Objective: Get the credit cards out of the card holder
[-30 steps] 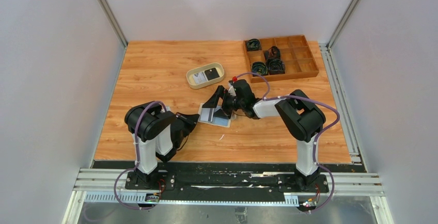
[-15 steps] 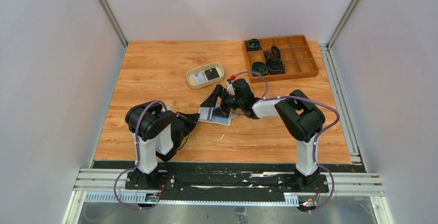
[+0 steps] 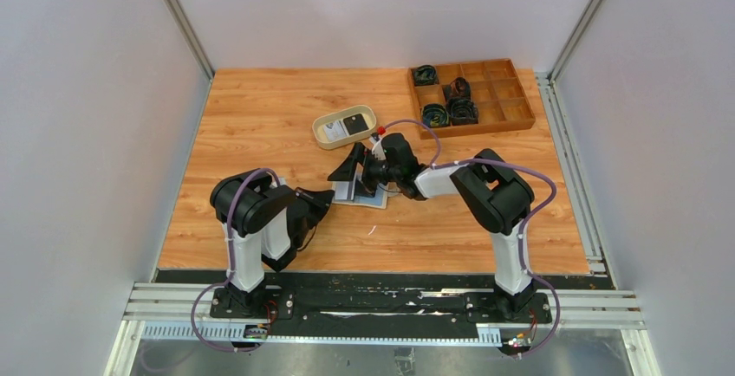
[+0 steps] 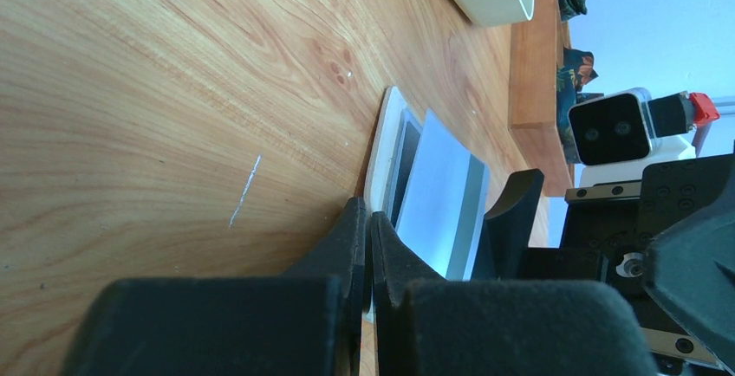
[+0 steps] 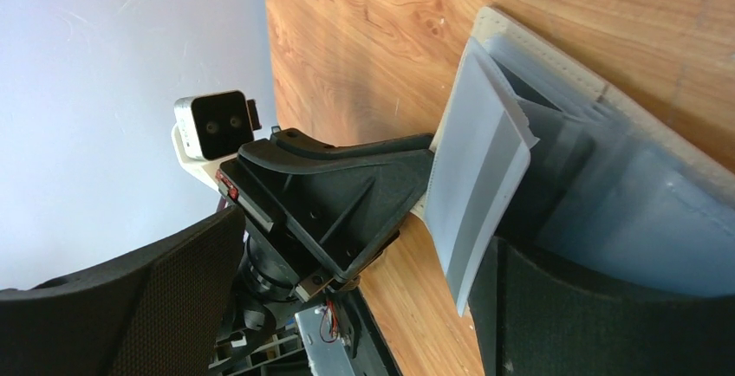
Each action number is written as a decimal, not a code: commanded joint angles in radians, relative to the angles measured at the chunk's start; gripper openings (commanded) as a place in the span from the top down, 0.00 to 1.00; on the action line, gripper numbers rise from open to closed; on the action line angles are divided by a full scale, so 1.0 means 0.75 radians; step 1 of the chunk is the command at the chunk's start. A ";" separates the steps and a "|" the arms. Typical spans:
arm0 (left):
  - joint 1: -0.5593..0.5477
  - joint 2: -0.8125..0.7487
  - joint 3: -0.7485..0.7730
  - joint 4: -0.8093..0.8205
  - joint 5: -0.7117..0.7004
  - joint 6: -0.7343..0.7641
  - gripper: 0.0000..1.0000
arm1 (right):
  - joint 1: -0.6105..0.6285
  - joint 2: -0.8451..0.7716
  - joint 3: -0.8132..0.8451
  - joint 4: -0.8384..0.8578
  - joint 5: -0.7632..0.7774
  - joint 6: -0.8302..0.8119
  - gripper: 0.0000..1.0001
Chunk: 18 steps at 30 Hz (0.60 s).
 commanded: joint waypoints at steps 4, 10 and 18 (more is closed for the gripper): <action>-0.001 0.020 -0.018 0.028 0.002 0.055 1.00 | 0.040 -0.006 0.025 0.021 -0.023 -0.020 0.06; -0.001 0.027 -0.015 0.027 0.001 0.059 1.00 | 0.011 -0.036 0.007 -0.033 -0.034 -0.051 0.09; -0.001 0.036 -0.014 0.027 -0.009 0.059 1.00 | -0.036 -0.085 -0.025 -0.062 -0.059 -0.070 0.11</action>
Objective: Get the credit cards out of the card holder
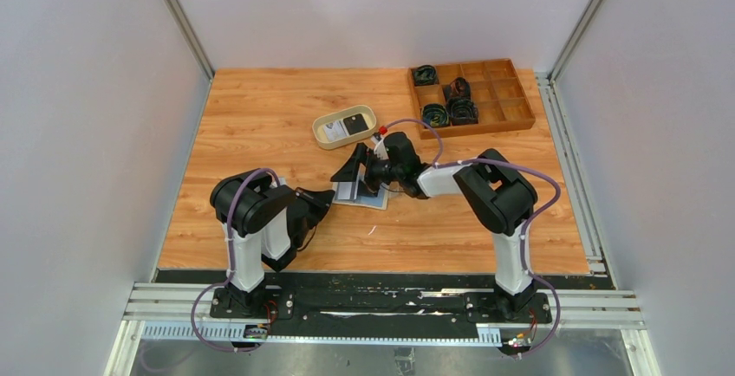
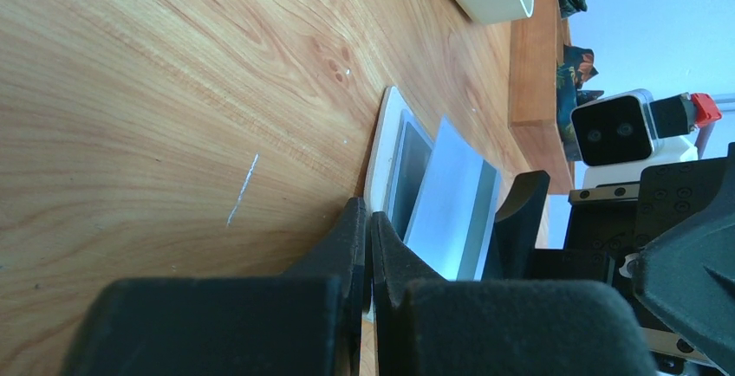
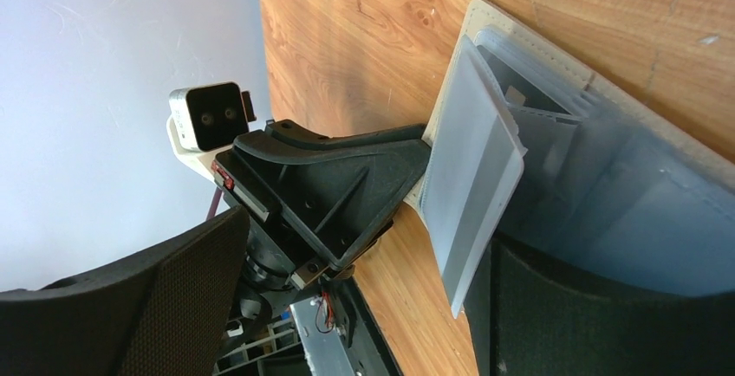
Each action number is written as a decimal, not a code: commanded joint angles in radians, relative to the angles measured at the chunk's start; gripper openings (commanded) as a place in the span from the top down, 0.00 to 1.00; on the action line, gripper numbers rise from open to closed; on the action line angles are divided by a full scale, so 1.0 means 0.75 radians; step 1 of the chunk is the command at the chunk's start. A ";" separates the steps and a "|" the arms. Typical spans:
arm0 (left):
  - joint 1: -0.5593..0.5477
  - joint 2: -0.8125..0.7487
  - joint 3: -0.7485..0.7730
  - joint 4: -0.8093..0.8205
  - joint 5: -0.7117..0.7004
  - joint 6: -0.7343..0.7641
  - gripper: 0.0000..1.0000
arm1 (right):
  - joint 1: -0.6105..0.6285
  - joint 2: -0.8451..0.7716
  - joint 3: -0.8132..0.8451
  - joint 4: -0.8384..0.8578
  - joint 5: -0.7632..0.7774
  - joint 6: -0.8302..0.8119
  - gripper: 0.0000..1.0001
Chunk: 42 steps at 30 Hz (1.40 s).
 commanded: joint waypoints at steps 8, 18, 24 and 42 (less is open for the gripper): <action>0.001 0.038 -0.020 0.027 -0.022 0.056 1.00 | -0.041 -0.092 -0.063 -0.022 -0.050 -0.050 0.12; 0.000 0.038 -0.018 0.027 -0.018 0.061 1.00 | -0.082 -0.136 -0.153 -0.020 -0.055 -0.066 0.14; 0.000 0.042 -0.016 0.025 -0.014 0.059 1.00 | -0.113 -0.147 -0.206 -0.002 -0.057 -0.068 0.18; 0.001 0.063 -0.002 0.025 0.003 0.056 1.00 | -0.161 -0.142 -0.283 -0.139 0.005 -0.188 0.81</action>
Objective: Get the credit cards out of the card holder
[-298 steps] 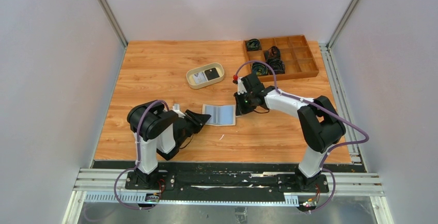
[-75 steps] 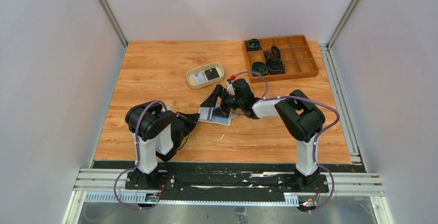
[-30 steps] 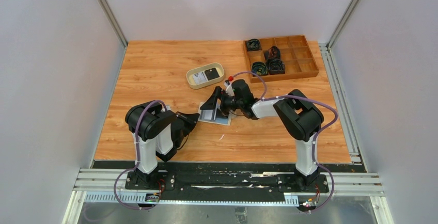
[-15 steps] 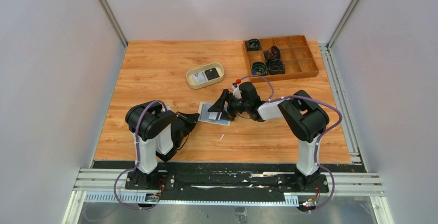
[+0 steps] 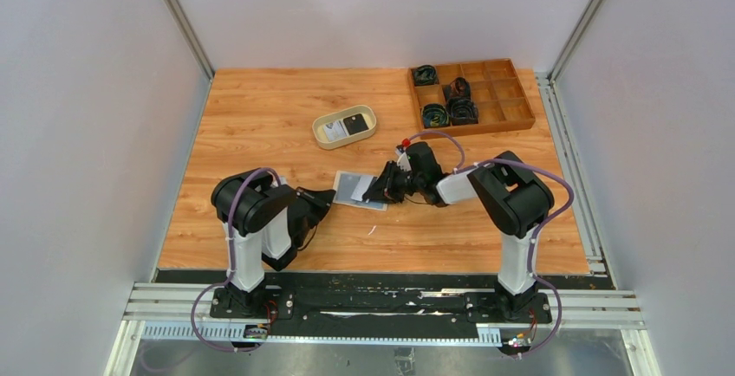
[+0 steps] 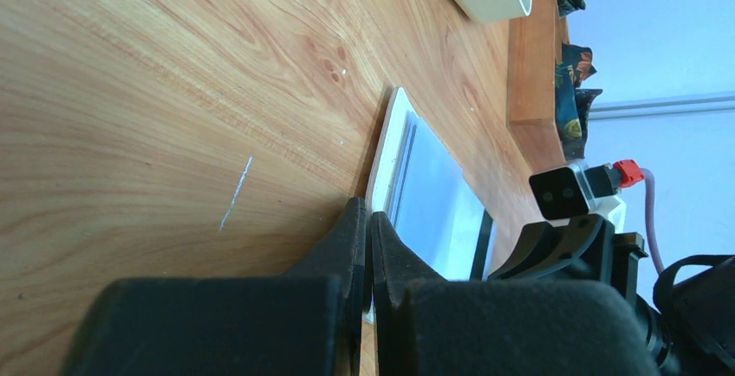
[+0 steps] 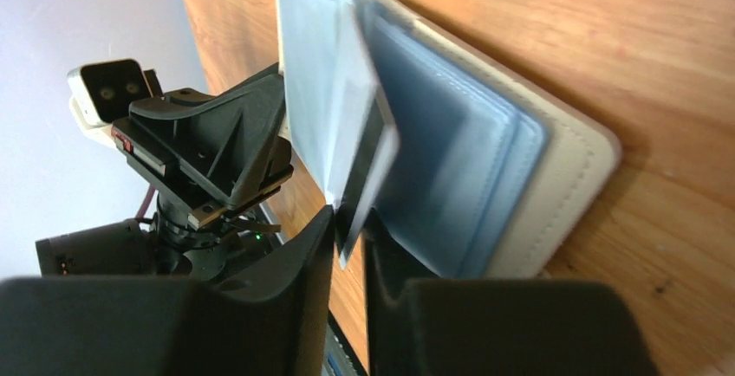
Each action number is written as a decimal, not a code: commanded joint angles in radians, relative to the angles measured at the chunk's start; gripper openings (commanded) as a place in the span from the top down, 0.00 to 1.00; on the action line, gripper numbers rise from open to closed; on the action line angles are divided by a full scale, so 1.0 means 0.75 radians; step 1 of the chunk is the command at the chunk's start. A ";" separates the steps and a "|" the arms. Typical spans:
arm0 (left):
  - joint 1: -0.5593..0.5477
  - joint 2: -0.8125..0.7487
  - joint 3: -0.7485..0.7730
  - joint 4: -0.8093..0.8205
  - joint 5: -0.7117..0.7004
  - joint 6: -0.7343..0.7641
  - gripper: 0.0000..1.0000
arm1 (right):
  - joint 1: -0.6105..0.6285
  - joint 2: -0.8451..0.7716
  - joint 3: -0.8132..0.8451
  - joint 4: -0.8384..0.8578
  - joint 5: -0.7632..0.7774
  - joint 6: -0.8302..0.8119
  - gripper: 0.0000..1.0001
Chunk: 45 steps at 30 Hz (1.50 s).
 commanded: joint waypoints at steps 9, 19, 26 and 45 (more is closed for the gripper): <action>0.001 -0.010 -0.012 0.009 -0.018 0.115 1.00 | -0.058 -0.158 0.145 -0.663 0.086 -0.426 1.00; -0.001 -0.332 0.025 -0.370 -0.057 0.252 1.00 | -0.127 0.064 1.015 -1.714 -0.006 -1.130 1.00; -0.001 -0.380 0.029 -0.448 -0.048 0.247 1.00 | -0.128 0.522 1.931 -2.077 -0.059 -1.231 1.00; -0.026 -0.365 0.072 -0.525 0.003 0.264 1.00 | -0.113 0.839 2.214 -1.502 0.184 -1.143 1.00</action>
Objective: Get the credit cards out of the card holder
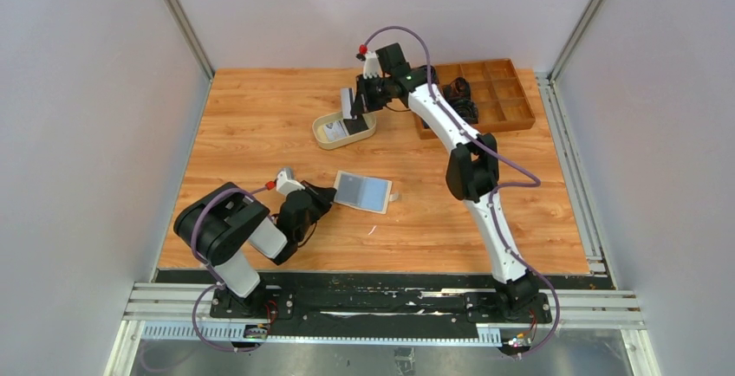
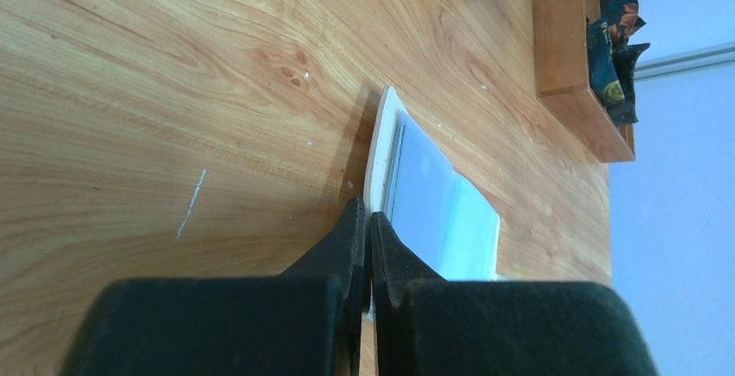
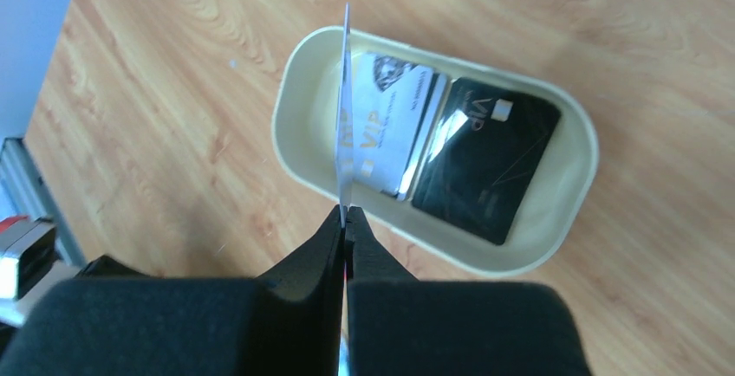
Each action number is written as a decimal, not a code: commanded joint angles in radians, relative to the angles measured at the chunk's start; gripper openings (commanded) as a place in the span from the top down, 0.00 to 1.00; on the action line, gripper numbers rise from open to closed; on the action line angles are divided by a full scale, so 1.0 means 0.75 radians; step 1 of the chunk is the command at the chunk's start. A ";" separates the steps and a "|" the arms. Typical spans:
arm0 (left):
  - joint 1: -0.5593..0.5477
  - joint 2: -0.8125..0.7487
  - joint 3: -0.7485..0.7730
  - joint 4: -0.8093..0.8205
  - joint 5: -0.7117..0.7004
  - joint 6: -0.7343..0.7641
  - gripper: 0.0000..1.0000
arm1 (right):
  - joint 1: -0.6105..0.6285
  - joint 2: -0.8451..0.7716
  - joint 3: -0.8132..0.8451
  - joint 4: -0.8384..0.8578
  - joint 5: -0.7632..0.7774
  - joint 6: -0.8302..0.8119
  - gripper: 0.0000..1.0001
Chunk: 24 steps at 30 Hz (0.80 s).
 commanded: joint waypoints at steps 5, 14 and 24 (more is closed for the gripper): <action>-0.008 0.018 0.021 -0.040 -0.008 0.044 1.00 | 0.002 0.076 -0.072 0.205 0.158 -0.073 1.00; -0.008 0.025 0.039 -0.065 -0.009 0.054 1.00 | -0.010 0.007 -0.307 0.293 0.227 -0.121 1.00; -0.007 0.045 0.041 -0.065 -0.007 0.053 1.00 | -0.065 -0.208 -0.773 0.518 0.229 -0.087 1.00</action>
